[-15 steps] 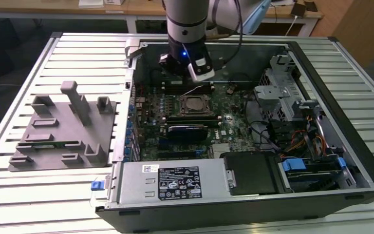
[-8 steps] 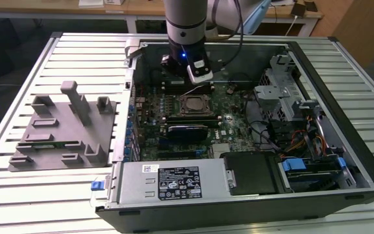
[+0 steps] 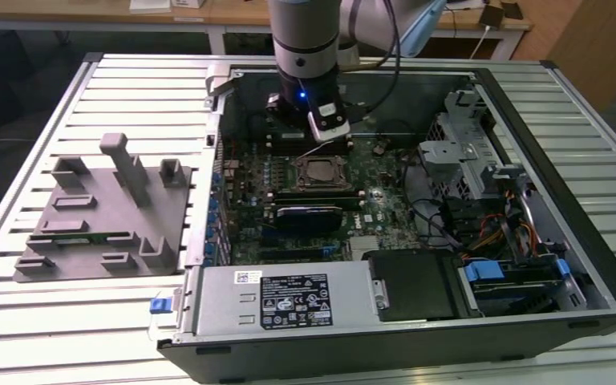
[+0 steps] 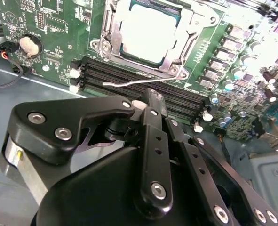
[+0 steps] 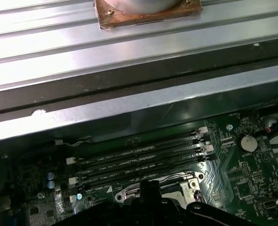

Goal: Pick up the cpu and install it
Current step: 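Install the first cpu locking lever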

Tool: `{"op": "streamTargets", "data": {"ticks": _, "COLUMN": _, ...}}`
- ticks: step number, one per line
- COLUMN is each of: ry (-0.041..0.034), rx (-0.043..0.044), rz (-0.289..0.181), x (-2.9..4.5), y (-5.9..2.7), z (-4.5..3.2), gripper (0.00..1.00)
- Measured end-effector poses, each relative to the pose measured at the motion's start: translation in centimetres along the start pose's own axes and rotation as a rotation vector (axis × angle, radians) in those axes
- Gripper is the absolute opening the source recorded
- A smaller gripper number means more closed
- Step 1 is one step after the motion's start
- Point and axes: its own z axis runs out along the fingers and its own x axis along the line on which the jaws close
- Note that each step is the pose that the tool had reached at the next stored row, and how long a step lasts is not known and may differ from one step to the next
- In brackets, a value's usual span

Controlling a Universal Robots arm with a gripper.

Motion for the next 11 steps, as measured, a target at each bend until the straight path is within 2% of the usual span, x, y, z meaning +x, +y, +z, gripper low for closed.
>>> {"op": "streamTargets", "data": {"ticks": 4, "ry": -0.0097, "rx": -0.0043, "rz": -0.002, "x": 0.01, "y": -0.09, "z": 0.34, "gripper": 0.11}}
{"op": "streamTargets", "data": {"ticks": 11, "ry": -0.0367, "rx": -0.0111, "rz": -0.009, "x": 0.03, "y": -0.23, "z": 0.87, "gripper": 0.11}}
